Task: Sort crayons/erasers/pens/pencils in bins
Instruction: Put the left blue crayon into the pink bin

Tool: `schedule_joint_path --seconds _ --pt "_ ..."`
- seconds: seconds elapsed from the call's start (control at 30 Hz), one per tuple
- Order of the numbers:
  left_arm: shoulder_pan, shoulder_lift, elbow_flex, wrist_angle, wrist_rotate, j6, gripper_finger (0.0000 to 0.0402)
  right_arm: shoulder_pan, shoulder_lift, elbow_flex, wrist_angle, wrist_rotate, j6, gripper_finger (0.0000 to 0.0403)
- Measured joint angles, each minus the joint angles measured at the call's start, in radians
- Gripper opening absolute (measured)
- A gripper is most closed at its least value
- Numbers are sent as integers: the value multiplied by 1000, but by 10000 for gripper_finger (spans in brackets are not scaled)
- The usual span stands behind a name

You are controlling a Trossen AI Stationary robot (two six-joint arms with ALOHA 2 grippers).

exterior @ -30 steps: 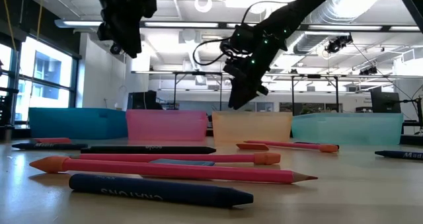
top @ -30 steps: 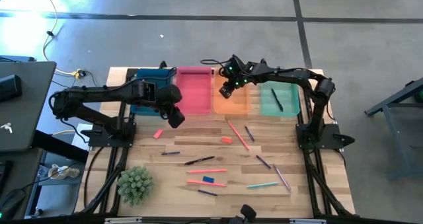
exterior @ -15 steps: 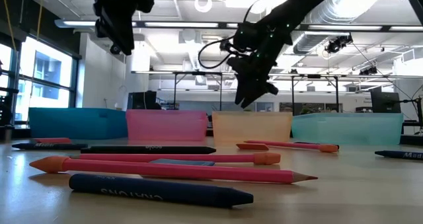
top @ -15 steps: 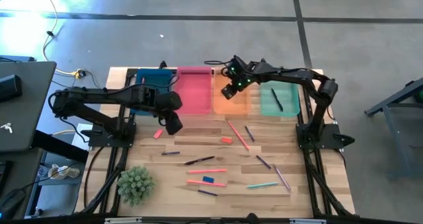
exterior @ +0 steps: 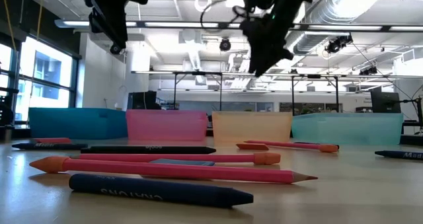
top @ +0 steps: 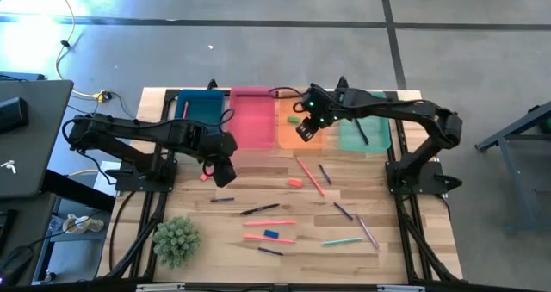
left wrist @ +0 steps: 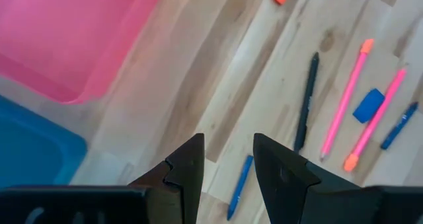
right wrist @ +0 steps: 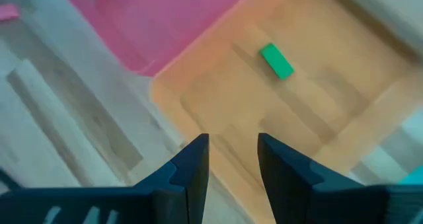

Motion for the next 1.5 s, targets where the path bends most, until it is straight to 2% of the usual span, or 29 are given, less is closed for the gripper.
schedule_joint_path --seconds 0.13,0.5,0.73,0.83,1.03,1.3,1.5 --pt "-38 0 0 1 5 -42 123 37 -59 0 -67 42 5 122" --pt "-105 0 0 2 -15 -156 188 107 -191 0 -258 135 8 122" --pt "-102 21 0 81 -22 -150 188 133 -228 0 -363 137 -51 122" --pt "-96 51 1 132 -20 -130 189 149 -237 0 -398 171 -50 122" --pt "-101 123 0 80 -14 -112 190 183 -256 0 -456 244 -36 122" --pt "-161 176 0 60 -13 -111 191 189 -304 -2 -518 253 -35 122" --pt "-201 186 0 59 -5 -113 191 190 -424 -173 -490 247 54 122"
